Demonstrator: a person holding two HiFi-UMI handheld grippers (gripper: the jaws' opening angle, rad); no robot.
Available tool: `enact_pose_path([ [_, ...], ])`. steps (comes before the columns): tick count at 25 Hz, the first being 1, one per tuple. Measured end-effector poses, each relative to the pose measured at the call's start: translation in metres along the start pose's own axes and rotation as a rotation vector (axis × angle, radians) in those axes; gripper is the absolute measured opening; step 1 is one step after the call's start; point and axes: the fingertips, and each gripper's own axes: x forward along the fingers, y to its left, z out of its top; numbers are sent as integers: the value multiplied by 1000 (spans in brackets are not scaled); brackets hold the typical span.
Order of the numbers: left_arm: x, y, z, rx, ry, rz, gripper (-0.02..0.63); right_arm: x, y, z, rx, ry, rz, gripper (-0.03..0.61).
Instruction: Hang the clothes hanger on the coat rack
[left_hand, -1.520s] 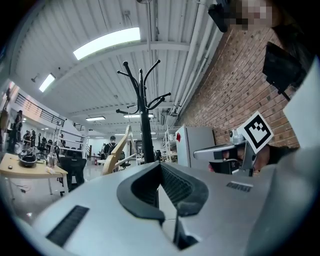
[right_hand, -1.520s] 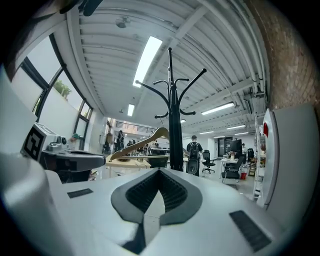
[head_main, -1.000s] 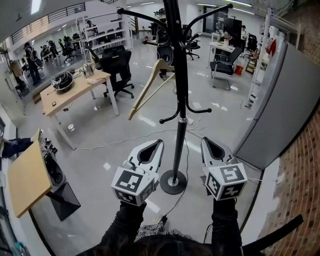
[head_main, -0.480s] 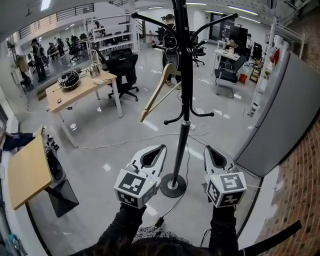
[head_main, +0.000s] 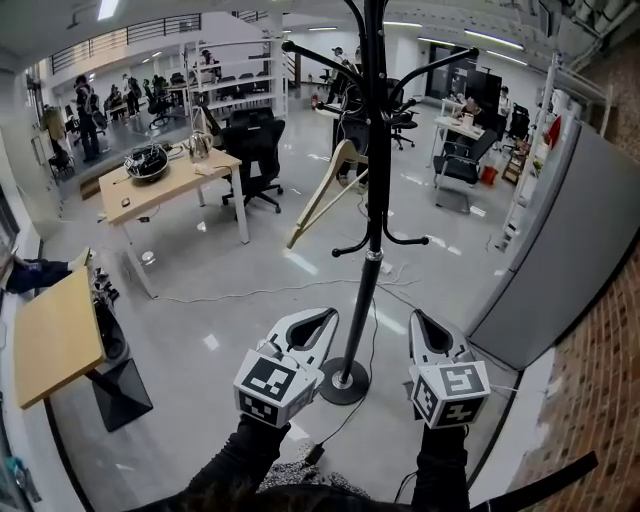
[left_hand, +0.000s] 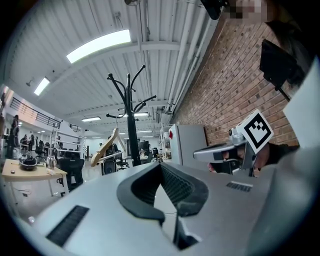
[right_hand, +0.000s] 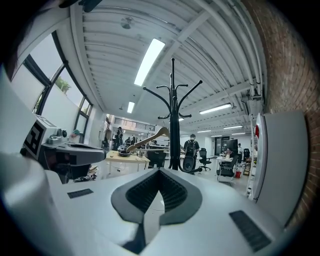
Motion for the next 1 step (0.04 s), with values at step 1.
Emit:
enact_pose_path([
  [1, -2, -1, -3, 4, 4, 1, 8, -2, 1, -1, 1, 1, 1, 8],
])
